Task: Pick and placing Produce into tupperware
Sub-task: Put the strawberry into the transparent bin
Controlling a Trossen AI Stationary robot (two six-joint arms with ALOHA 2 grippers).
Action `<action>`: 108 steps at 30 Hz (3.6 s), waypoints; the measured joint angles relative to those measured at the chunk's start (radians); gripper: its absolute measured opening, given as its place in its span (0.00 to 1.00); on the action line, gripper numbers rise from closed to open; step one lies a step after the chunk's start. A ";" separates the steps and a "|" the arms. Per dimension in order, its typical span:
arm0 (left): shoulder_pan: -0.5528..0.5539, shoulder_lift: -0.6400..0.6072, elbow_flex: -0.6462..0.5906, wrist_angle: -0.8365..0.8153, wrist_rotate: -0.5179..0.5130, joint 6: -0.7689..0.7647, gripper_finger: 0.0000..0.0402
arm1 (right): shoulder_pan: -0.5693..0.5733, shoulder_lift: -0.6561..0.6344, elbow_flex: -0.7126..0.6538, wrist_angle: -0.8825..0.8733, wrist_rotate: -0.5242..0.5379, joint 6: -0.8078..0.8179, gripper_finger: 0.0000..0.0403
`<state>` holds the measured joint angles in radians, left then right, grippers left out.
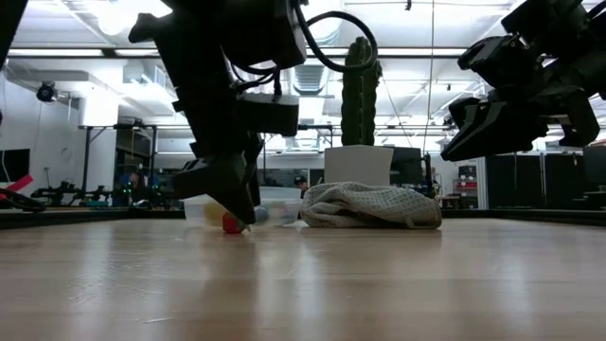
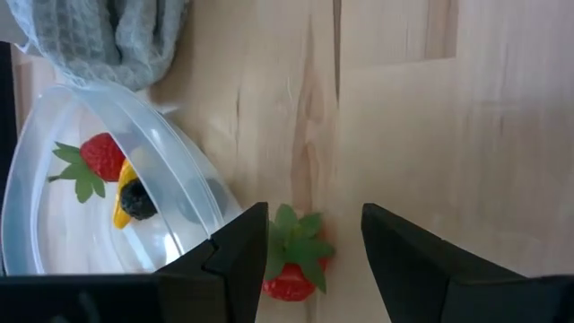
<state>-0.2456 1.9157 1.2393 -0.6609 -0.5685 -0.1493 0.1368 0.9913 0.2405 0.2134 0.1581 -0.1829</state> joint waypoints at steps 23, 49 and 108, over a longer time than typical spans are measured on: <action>0.018 0.000 -0.011 0.024 0.012 -0.002 0.14 | 0.000 0.000 0.000 0.000 0.000 0.000 0.14; 0.042 0.000 0.054 0.015 0.064 -0.028 0.00 | 0.000 0.000 0.000 0.000 0.001 0.000 0.14; 0.317 -0.054 0.014 -0.039 0.019 0.108 0.00 | 0.000 0.000 -0.006 0.000 0.001 0.000 0.14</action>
<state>0.0711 1.8614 1.2532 -0.7003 -0.5495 -0.0418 0.1370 0.9913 0.2344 0.2134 0.1587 -0.1829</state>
